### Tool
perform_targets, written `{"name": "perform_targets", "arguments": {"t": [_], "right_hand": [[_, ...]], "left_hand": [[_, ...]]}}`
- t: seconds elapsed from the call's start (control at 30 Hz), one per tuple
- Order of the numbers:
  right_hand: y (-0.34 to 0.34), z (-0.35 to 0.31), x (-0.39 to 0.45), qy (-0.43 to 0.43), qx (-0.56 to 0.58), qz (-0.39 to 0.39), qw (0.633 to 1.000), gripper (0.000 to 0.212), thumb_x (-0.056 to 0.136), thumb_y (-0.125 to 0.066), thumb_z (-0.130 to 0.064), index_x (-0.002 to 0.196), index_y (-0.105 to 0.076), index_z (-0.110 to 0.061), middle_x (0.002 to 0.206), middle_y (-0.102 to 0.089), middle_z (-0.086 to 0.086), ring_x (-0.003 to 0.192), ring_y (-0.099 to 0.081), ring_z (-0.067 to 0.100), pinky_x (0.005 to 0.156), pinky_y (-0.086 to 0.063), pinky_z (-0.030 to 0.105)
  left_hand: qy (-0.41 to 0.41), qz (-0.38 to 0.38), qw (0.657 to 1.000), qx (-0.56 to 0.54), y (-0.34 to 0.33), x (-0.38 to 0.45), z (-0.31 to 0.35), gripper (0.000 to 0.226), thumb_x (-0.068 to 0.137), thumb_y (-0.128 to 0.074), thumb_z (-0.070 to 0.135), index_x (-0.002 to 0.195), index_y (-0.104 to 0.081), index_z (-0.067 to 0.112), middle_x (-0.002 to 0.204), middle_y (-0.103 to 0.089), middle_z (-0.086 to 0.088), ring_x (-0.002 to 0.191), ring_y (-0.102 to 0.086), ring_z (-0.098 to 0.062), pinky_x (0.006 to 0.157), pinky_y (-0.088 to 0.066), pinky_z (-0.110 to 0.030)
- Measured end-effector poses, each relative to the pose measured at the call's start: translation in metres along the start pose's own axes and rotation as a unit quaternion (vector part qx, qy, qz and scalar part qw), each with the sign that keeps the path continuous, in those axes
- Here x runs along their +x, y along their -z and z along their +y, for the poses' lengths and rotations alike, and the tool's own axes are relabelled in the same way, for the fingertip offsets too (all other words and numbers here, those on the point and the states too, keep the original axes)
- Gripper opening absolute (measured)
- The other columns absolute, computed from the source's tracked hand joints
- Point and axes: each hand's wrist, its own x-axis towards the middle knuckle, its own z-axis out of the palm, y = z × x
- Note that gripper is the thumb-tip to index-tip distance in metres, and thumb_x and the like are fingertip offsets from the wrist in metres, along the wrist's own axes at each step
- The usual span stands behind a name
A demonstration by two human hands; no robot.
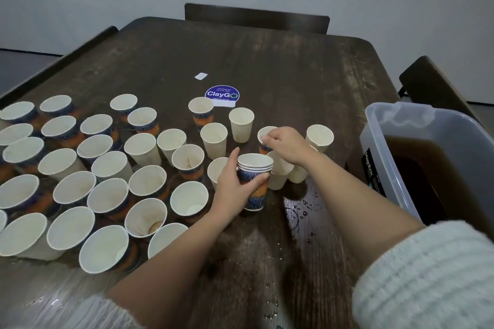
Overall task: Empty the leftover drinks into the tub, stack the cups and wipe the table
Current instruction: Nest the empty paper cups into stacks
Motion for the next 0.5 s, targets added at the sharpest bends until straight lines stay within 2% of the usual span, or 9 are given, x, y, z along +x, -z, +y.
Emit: {"name": "perform_targets", "arguments": {"t": [0.03,0.1,0.17,0.23,0.33,0.43,0.5], "right_hand": [[-0.002,-0.001,0.005,-0.007,-0.043,-0.038,0.998,0.047,0.102,-0.038,-0.043,0.094,-0.071,-0.011,0.113,-0.065,0.011,0.115,-0.053,0.031,0.097,-0.037,0.044],[-0.005,-0.002,0.010,-0.034,-0.097,-0.096,0.990,0.055,0.102,-0.029,-0.050,0.113,-0.069,-0.014,0.131,-0.058,0.009,0.130,-0.042,0.029,0.111,-0.021,0.051],[-0.008,-0.003,0.011,-0.053,-0.114,-0.123,0.984,0.058,0.103,-0.025,-0.051,0.122,-0.065,-0.014,0.135,-0.055,0.011,0.133,-0.040,0.030,0.114,-0.009,0.056],[-0.009,-0.002,0.011,-0.051,-0.117,-0.111,0.986,0.053,0.104,-0.027,-0.046,0.116,-0.068,-0.014,0.130,-0.057,0.012,0.130,-0.043,0.030,0.114,-0.005,0.060],[-0.001,-0.003,0.007,-0.008,-0.112,-0.029,0.993,0.046,0.105,-0.030,-0.033,0.097,-0.070,-0.012,0.116,-0.061,0.012,0.117,-0.051,0.029,0.113,-0.007,0.061],[0.012,-0.006,-0.003,0.049,-0.029,0.135,0.989,0.045,0.104,-0.035,-0.030,0.072,-0.061,-0.013,0.095,-0.064,0.006,0.101,-0.057,0.027,0.114,-0.016,0.056],[0.018,-0.006,-0.015,0.078,0.063,0.229,0.968,0.047,0.101,-0.040,-0.032,0.068,-0.065,-0.009,0.087,-0.066,0.005,0.092,-0.059,0.025,0.109,-0.027,0.051]], "left_hand": [[0.005,-0.001,1.000,-0.007,0.000,0.000,0.000,0.091,0.076,-0.078,0.037,0.149,-0.026,0.022,0.147,-0.044,-0.002,0.131,-0.046,-0.016,0.109,-0.041,-0.041],[0.011,-0.006,1.000,-0.014,0.000,-0.001,-0.001,0.091,0.075,-0.080,0.036,0.148,-0.027,0.024,0.144,-0.047,-0.002,0.127,-0.050,-0.016,0.107,-0.043,-0.041],[0.015,-0.010,1.000,-0.019,0.001,-0.002,-0.002,0.091,0.074,-0.080,0.036,0.147,-0.027,0.025,0.141,-0.049,-0.002,0.122,-0.051,-0.013,0.106,-0.044,-0.039],[0.018,-0.012,0.999,-0.025,0.002,-0.001,-0.002,0.091,0.074,-0.080,0.036,0.147,-0.027,0.026,0.140,-0.049,-0.003,0.119,-0.052,-0.012,0.106,-0.044,-0.038],[0.018,-0.025,0.999,-0.033,0.005,0.002,-0.001,0.090,0.075,-0.080,0.035,0.148,-0.027,0.024,0.141,-0.048,-0.004,0.113,-0.050,-0.007,0.100,-0.043,-0.027],[0.022,-0.030,0.999,-0.036,0.006,0.005,0.001,0.092,0.076,-0.079,0.034,0.149,-0.025,0.024,0.143,-0.047,-0.004,0.112,-0.046,-0.005,0.094,-0.041,-0.023],[0.020,-0.030,0.999,-0.033,0.007,0.006,0.002,0.094,0.075,-0.080,0.035,0.149,-0.023,0.024,0.143,-0.047,-0.006,0.111,-0.047,-0.006,0.093,-0.041,-0.023]]}}
